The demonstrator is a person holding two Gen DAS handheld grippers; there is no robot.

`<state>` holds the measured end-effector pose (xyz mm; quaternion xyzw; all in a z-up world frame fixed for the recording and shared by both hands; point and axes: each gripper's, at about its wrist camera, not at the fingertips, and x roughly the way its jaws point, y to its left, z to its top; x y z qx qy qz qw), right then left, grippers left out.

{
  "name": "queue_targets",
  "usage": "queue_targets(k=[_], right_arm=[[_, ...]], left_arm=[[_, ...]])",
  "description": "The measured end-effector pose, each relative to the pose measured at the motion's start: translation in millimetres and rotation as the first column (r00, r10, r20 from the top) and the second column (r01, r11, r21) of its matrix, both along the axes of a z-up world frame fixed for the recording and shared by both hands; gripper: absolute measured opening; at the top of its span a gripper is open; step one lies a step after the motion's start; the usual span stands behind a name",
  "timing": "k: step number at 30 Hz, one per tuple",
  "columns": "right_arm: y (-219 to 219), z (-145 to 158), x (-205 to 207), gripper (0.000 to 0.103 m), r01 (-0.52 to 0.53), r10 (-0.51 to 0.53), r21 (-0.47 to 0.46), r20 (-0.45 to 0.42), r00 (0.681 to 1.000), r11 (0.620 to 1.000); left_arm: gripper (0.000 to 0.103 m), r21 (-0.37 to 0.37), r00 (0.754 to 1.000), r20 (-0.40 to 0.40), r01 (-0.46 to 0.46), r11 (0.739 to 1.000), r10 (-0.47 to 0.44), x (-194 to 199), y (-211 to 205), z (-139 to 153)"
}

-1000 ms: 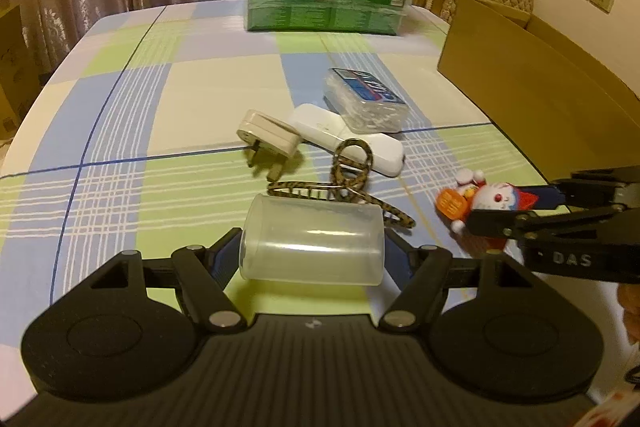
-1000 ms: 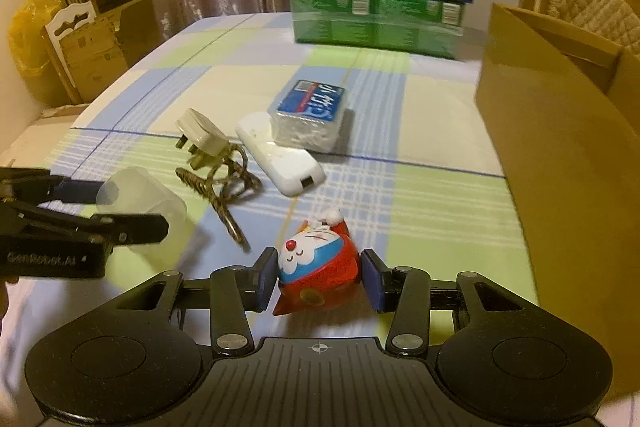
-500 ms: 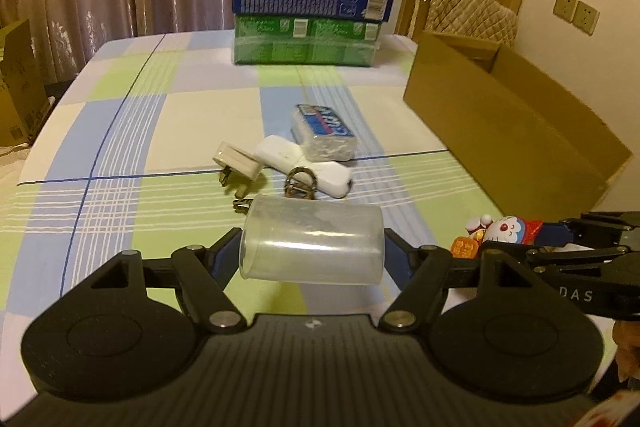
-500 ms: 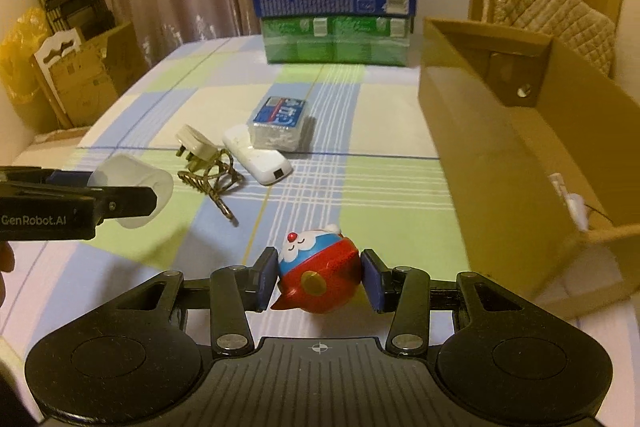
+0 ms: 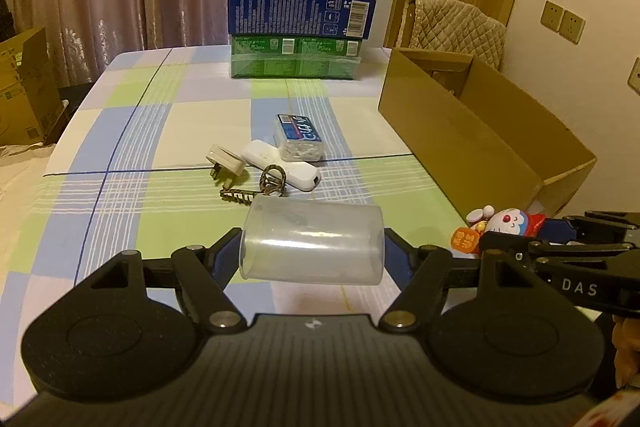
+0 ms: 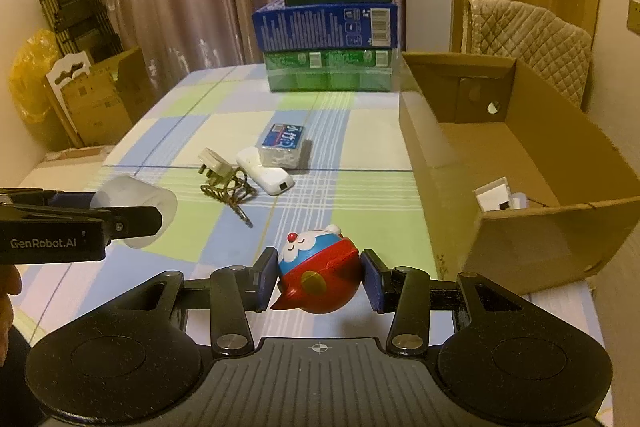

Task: Organize rigid objects
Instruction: 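Carry the Doraemon figure and clear cylinder over the cardboard box with both tools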

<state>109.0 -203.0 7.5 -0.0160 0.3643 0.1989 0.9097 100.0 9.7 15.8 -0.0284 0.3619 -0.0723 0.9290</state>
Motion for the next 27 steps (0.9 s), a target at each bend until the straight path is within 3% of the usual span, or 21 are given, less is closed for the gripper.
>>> queue_targets(k=[20,27], right_arm=[[-30,29,-30,0.041,0.034,-0.034,0.015,0.047,0.998,0.999],[-45,39,-35,0.041,0.052,-0.053,0.009,0.064,0.997,0.999]], left_arm=[[0.069,-0.05,0.999,0.001,-0.035,0.998,0.035,-29,-20,19],[0.069,-0.079,1.0,0.013,-0.003,0.997,0.005,-30,-41,28]])
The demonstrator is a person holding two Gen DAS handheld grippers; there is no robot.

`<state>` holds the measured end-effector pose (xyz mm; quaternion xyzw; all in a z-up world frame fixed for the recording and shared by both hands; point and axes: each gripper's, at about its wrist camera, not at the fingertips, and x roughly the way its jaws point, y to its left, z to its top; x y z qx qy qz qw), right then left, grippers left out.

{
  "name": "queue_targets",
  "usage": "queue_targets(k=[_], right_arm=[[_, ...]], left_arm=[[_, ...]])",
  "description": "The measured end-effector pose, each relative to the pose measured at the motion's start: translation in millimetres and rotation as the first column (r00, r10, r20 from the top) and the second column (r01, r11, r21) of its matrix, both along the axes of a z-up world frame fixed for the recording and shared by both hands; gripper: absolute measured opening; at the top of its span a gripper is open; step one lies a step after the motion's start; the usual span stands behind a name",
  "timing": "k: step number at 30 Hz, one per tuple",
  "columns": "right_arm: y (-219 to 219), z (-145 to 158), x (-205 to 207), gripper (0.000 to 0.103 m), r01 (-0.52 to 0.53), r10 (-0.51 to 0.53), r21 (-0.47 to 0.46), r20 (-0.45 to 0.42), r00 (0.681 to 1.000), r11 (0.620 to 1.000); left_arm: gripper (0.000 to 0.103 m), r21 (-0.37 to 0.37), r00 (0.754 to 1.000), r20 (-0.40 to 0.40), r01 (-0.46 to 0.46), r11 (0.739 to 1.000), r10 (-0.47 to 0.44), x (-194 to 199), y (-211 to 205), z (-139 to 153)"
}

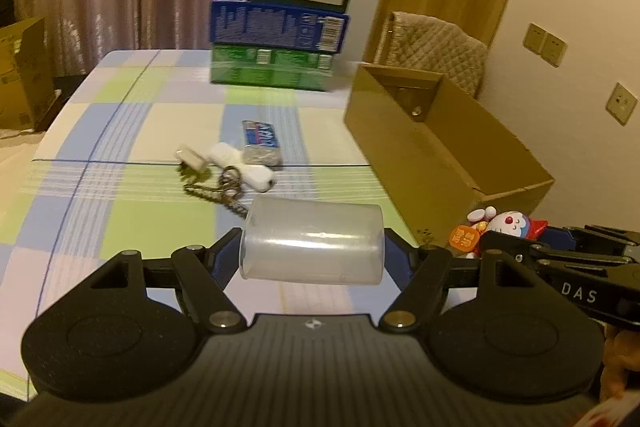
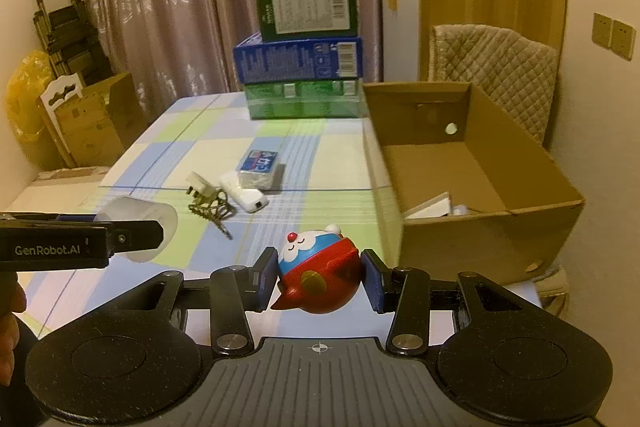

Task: Organize rigid objects
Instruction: 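Carry the Doraemon figure and clear cylinder over the cardboard box with both tools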

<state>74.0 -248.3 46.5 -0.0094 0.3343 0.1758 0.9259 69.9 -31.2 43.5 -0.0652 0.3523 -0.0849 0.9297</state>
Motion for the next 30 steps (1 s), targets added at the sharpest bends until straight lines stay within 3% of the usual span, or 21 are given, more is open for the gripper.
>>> queue_targets(k=[20,30], right_arm=[[-98,19,-6,0.041,0.165,-0.165,0.004,0.026,0.986,0.986],[-125,24,4,0.041,0.2,-0.2,0.002,0.04,0.979,0.98]], left_arm=[[0.069,-0.01,0.984,0.016,0.176,0.984,-0.176,13,-96,12],[0.069,-0.011,0.972,0.029,0.235,0.972,-0.234,27,-132,19]])
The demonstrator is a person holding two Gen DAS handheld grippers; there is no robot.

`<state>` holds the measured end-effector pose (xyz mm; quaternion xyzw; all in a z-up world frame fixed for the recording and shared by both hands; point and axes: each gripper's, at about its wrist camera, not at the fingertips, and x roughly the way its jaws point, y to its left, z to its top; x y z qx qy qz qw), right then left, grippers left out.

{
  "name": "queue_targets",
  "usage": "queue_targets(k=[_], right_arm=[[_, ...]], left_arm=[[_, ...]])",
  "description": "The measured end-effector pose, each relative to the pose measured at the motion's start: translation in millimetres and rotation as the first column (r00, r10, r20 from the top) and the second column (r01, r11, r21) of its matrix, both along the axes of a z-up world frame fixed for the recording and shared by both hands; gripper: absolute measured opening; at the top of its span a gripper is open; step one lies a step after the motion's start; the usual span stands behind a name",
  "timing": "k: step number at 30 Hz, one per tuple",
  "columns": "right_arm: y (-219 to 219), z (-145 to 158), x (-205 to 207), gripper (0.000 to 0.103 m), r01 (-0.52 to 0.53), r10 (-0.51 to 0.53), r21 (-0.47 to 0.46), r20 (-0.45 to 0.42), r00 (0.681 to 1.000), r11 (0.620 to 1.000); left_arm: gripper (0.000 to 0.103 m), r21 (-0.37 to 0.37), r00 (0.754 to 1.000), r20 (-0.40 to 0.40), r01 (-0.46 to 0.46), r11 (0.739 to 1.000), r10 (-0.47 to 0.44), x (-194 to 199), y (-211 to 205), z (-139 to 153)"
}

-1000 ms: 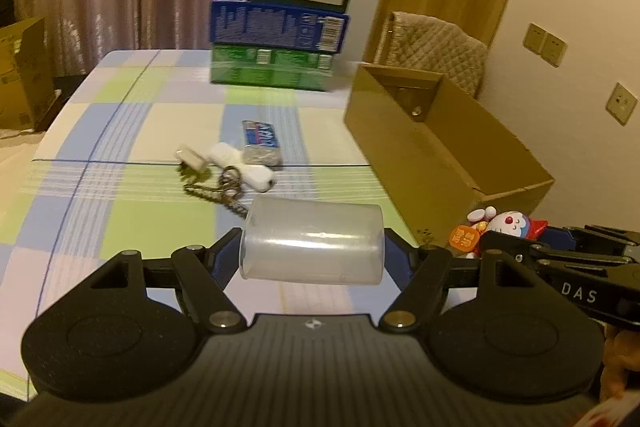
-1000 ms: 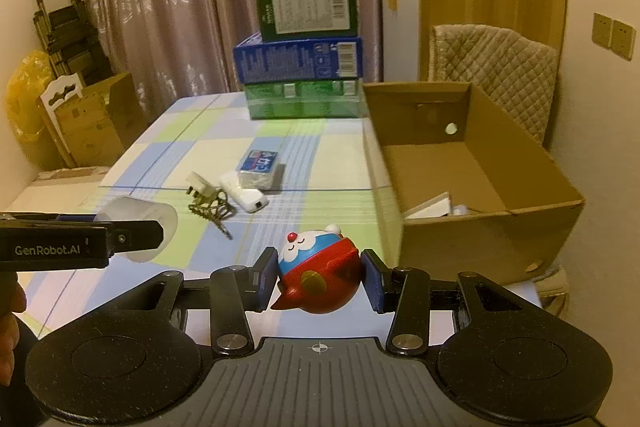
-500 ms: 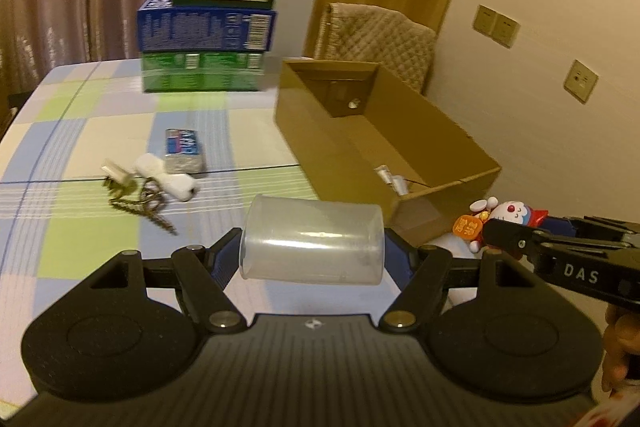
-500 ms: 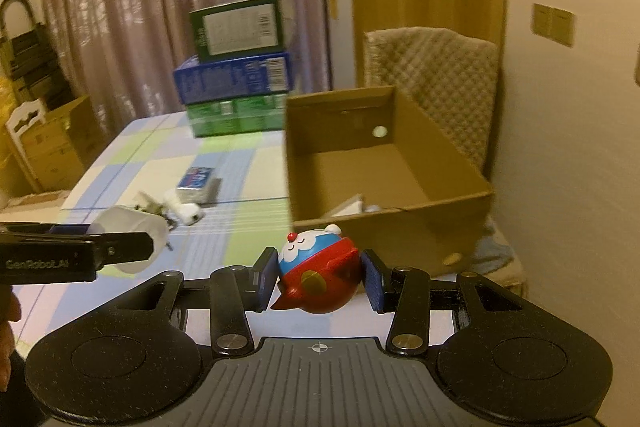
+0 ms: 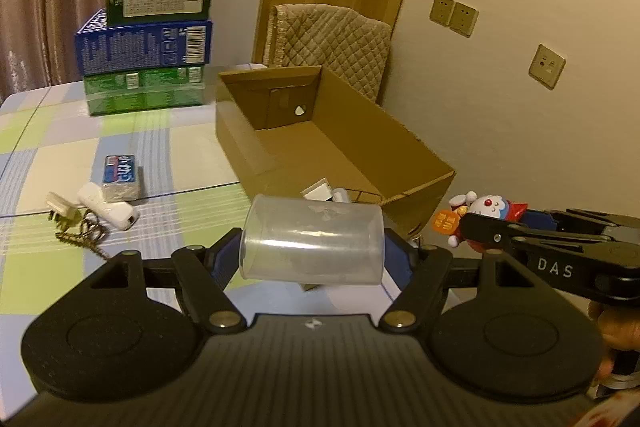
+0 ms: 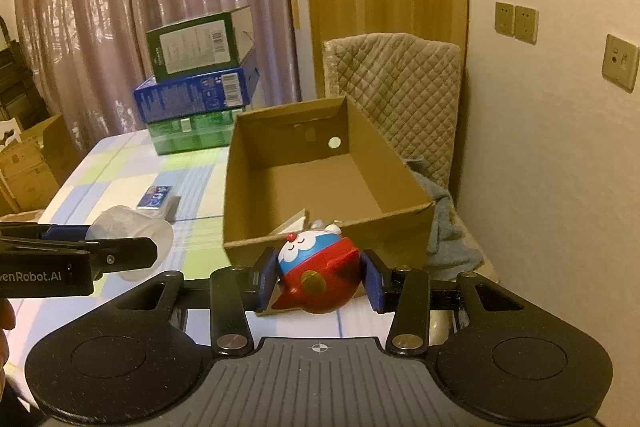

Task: Organize rigid objects
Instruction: 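Carry the Doraemon figure and clear cylinder over the cardboard box with both tools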

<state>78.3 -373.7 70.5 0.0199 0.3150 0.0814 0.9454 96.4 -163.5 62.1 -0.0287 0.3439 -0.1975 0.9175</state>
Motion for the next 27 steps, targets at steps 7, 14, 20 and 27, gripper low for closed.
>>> queue_targets(k=[7,14,20,27], right_arm=[[-11,5,13,0.041,0.006,-0.006,-0.003,0.011,1.0,1.0],[-17,8,39,0.041,-0.008,0.008,-0.005,0.012,1.0,1.0],[-21,8,72,0.041,-0.029,0.029,0.003,0.0,1.0,1.0],[-26,1,121,0.041,-0.047,0.048,0.013,-0.031,0.998,0.999]], left_arm=[[0.069,-0.003,1.0,0.007,0.023,1.0,-0.023,11,-16,3],[0.069,-0.006,0.999,0.01,0.031,0.999,-0.031,30,-28,4],[0.069,-0.008,0.999,0.015,0.038,0.999,-0.038,56,-40,6],[0.069,0.003,0.999,0.004,0.045,0.999,-0.045,96,-54,1]])
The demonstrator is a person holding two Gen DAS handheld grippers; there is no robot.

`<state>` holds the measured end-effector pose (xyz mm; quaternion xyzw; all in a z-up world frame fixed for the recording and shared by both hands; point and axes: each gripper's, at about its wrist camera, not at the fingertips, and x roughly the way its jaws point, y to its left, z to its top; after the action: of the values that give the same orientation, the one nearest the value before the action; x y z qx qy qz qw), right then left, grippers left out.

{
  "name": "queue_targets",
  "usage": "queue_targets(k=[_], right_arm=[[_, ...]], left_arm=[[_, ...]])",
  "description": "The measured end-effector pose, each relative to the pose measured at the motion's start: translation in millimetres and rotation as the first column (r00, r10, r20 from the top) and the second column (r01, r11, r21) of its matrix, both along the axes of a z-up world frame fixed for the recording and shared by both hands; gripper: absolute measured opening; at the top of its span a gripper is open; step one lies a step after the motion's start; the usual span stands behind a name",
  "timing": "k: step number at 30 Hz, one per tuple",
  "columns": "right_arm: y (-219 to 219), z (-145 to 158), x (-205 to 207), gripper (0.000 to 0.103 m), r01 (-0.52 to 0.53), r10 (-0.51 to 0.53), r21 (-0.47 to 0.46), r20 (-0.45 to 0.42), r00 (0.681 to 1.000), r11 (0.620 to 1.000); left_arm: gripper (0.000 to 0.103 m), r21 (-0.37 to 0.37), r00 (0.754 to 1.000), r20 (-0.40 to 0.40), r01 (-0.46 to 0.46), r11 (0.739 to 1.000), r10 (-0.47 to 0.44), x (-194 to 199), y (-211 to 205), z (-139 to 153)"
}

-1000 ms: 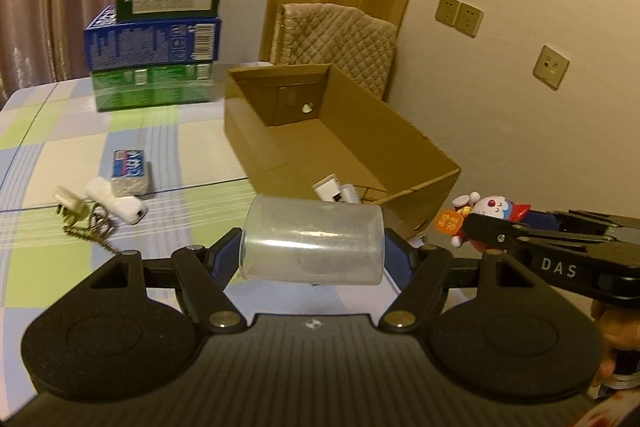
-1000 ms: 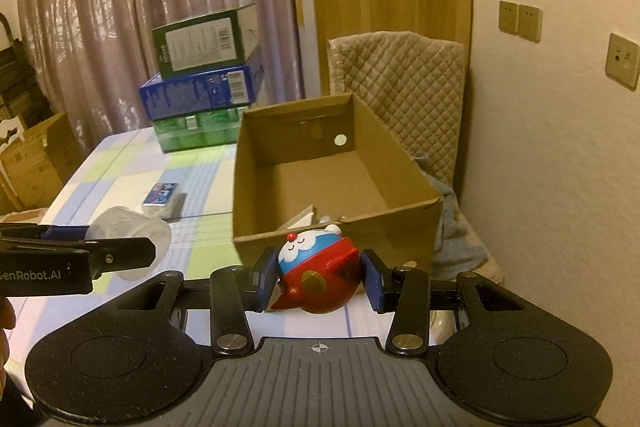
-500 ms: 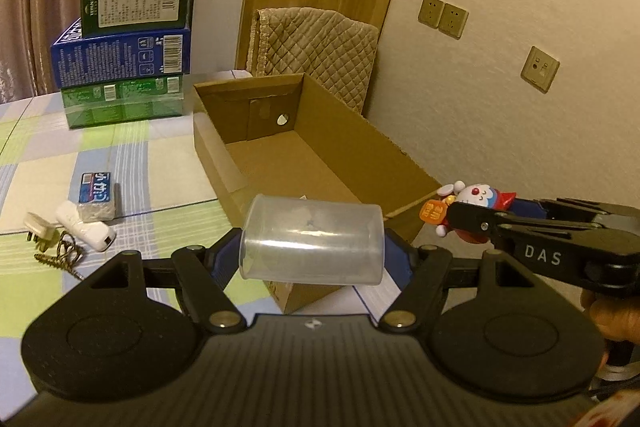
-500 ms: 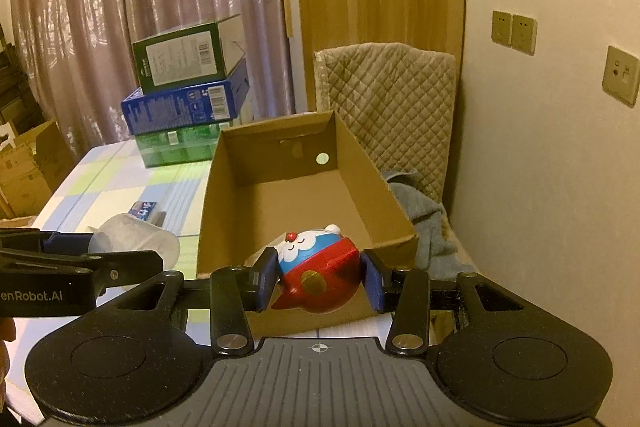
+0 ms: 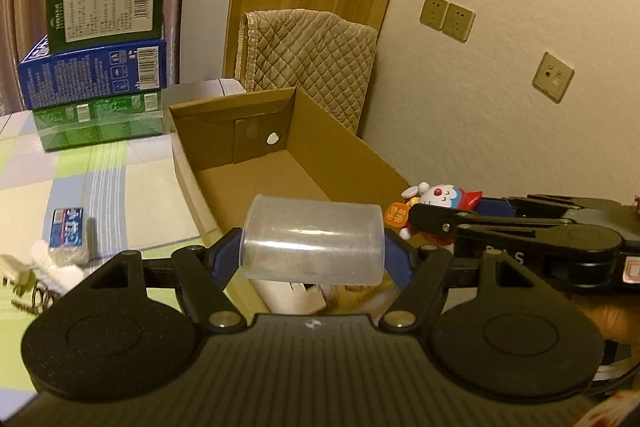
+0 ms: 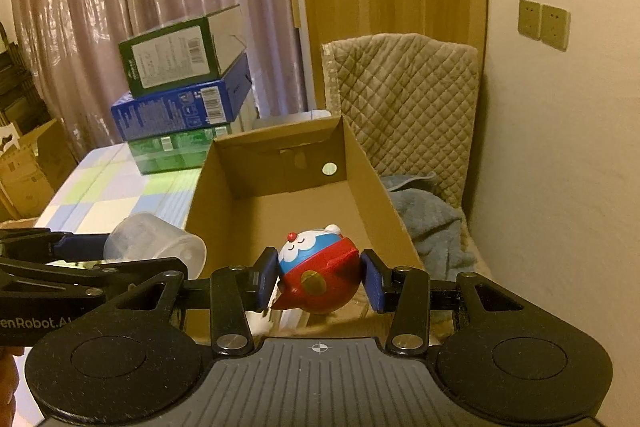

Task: Organize rigid objects
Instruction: 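Carry the Doraemon figure and clear cylinder over the cardboard box with both tools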

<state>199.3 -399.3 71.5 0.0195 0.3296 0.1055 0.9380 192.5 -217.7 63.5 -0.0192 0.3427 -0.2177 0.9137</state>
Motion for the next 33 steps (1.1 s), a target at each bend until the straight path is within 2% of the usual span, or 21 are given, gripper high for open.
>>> queue_targets(k=[10,21,33], right_arm=[[-3,-19,61,0.042,0.002,-0.002,-0.005,-0.047,0.999,1.0],[-8,-43,106,0.041,0.031,-0.024,0.049,-0.13,0.991,0.998],[-7,-55,125,0.042,0.046,-0.035,0.063,-0.163,0.986,0.997]], left_arm=[[0.069,0.044,1.0,-0.012,0.025,0.999,-0.024,60,-14,-13],[0.069,0.086,0.999,-0.033,0.029,0.996,-0.026,112,-16,-28],[0.069,0.113,0.997,-0.061,0.047,0.993,-0.04,132,-20,-49]])
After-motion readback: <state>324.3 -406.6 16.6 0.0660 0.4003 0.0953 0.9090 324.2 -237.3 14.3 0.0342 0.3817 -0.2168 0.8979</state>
